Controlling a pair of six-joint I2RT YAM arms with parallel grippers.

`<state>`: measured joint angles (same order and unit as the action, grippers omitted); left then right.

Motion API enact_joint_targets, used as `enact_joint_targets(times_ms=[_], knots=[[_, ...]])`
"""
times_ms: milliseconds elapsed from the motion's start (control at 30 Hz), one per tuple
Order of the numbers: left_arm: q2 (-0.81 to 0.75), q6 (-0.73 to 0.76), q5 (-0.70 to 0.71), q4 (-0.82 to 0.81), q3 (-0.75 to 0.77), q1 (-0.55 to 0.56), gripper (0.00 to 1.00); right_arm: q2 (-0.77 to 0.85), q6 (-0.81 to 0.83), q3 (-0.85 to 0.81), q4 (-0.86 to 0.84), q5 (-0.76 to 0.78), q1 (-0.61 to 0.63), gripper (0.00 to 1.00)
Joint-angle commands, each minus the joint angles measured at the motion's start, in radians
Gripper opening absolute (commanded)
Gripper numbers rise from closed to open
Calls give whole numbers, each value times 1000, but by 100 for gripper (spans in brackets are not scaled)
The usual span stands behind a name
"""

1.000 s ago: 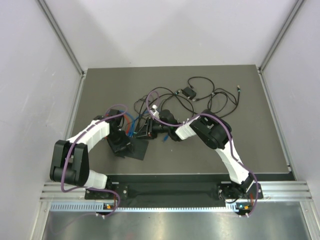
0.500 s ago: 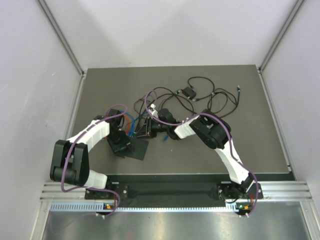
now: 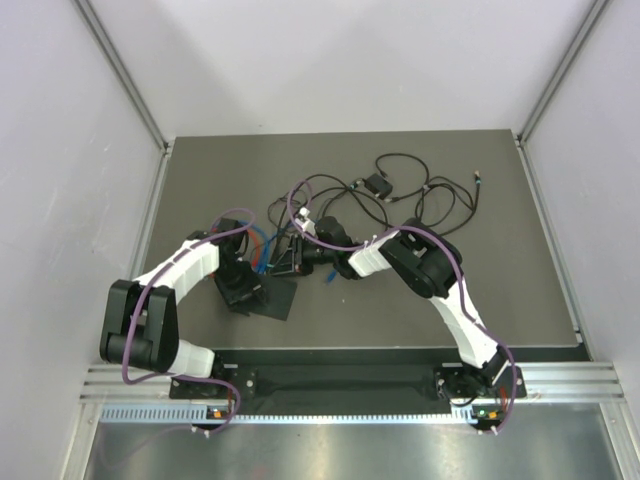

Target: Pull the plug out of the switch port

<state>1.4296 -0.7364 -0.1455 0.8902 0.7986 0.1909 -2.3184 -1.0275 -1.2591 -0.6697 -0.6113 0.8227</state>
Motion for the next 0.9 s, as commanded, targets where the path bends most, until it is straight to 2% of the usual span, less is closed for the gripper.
enact_joint_targets(times_ms=[0, 67, 167, 200, 300, 400, 467, 533, 633, 667, 867], knots=[[26, 15, 93, 1, -29, -5, 54, -52, 63, -25, 102, 34, 12, 17], [25, 12, 92, -4, -35, -4, 54, -55, 92, -49, 142, 47, 19, 0], [35, 6, 98, 0, -35, -5, 54, -39, 162, -69, 219, 129, 38, 0], [40, 2, 103, 3, -38, -5, 54, -13, 173, -48, 226, 201, 47, 0], [61, -3, 103, 9, -51, -5, 55, 26, 211, -19, 219, 307, 53, 0], [92, -7, 104, 13, -55, -5, 55, 42, 231, 0, 217, 350, 50, 0], [101, -6, 110, 21, -56, -5, 56, 33, 201, -2, 184, 328, 43, 0], [103, -6, 118, 26, -53, -4, 56, 11, 143, 0, 116, 234, 24, 0], [112, -11, 115, 27, -59, -4, 56, -39, -21, -32, 26, 102, 10, 0], [115, -12, 115, 27, -61, -4, 56, -38, -89, -33, 16, 96, 7, 0], [126, -15, 124, 33, -62, -4, 57, -53, -256, -86, 41, 32, -5, 0]])
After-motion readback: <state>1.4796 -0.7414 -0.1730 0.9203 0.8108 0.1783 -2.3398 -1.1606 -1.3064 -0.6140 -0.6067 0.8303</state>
